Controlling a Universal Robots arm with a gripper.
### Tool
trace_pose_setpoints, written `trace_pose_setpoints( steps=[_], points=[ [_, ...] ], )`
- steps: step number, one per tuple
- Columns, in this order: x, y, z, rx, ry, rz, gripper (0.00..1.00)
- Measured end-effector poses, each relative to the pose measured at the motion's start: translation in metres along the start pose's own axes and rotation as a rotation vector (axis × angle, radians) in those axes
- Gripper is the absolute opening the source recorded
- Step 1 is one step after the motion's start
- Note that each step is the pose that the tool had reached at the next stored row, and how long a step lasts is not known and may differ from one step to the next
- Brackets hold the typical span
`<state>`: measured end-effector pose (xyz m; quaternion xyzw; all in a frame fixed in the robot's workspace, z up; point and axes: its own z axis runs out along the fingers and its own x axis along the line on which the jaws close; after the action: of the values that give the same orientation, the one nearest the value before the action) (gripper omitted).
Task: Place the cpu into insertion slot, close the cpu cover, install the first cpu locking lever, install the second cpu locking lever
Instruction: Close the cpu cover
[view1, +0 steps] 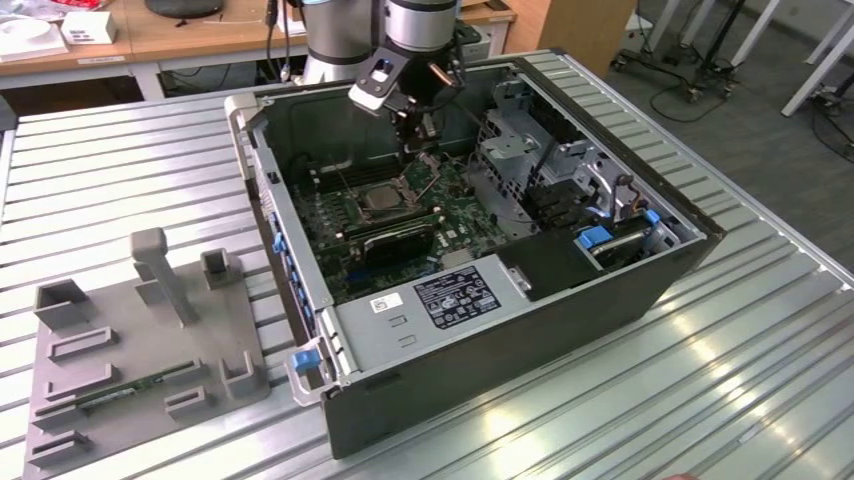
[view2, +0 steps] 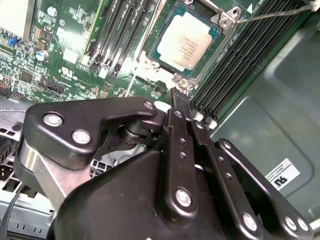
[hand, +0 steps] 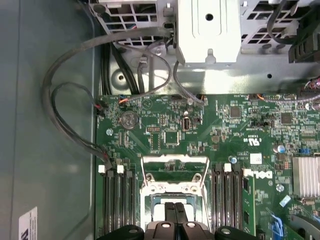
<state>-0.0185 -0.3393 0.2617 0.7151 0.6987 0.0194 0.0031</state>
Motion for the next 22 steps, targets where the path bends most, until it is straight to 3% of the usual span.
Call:
trace_pose_setpoints(
  steps=[9, 22],
  points=[
    [0.0003, 0.0133, 0.0005, 0.0, 0.0, 0.0, 0.11],
    [0.001, 0.0422, 0.0017, 0.0, 0.0001, 0.0, 0.11]
  ],
)
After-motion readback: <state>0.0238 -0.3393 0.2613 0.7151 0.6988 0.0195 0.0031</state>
